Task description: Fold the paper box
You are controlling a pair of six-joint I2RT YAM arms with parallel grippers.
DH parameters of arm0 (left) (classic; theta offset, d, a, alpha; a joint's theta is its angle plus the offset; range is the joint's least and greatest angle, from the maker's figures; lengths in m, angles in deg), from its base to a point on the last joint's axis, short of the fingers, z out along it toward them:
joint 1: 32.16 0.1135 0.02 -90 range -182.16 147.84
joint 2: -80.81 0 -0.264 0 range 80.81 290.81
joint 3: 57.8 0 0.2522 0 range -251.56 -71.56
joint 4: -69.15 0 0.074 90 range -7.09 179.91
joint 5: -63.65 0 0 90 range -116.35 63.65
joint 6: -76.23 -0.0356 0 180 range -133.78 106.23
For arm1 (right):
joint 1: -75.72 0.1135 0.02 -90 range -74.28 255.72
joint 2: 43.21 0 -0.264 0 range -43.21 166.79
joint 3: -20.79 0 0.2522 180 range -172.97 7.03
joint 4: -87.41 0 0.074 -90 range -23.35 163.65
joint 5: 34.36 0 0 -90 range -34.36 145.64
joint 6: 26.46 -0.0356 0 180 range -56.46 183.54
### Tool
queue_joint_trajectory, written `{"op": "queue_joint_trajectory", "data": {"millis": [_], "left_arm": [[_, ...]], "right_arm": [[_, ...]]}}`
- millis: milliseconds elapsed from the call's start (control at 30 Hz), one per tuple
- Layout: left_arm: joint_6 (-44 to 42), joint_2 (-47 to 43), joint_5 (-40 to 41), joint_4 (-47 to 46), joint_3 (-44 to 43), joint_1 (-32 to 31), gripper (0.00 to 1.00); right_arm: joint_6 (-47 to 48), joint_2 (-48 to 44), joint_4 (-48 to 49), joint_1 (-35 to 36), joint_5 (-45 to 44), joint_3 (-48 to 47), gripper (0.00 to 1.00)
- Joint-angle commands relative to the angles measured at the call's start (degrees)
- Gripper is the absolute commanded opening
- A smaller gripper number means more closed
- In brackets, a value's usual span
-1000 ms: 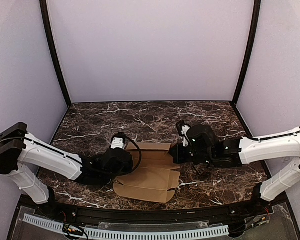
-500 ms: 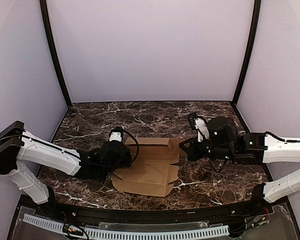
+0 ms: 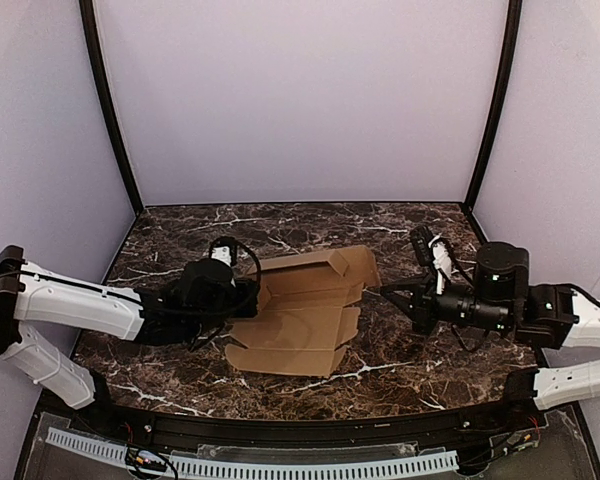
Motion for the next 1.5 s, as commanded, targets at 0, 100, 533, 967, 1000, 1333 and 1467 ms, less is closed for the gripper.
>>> {"op": "queue_joint_trajectory", "data": {"millis": [0, 100, 533, 967, 1000, 1333, 1467], "left_arm": [[3.0, -3.4, -5.6, -1.4, 0.1, 0.3, 0.0], [4.0, -4.7, -7.7, -2.0, 0.8, 0.3, 0.0], [7.1, -8.6, -13.9, -3.9, 2.0, 0.3, 0.0], [8.8, -9.4, -17.3, -7.9, 4.3, 0.3, 0.0], [8.9, -9.4, -17.4, -8.0, 4.4, 0.3, 0.0], [8.0, -9.7, -18.0, -8.4, 4.2, 0.3, 0.0], [7.5, -10.0, -17.9, -8.1, 4.1, 0.3, 0.0]], "right_arm": [[7.2, -3.7, 11.6, -0.1, 6.6, 5.2, 0.0], [10.8, -5.6, 20.7, -0.1, 10.7, 9.8, 0.0], [18.7, -0.9, 41.6, 0.0, 13.8, 14.3, 0.0], [20.3, 6.8, 48.4, 0.1, 12.3, 10.8, 0.0], [20.5, 7.2, 48.3, 0.1, 12.0, 10.4, 0.0], [21.3, 12.7, 45.6, 0.8, 7.2, 6.9, 0.0], [22.5, 14.8, 41.9, 1.8, 5.6, 5.4, 0.0]]}}
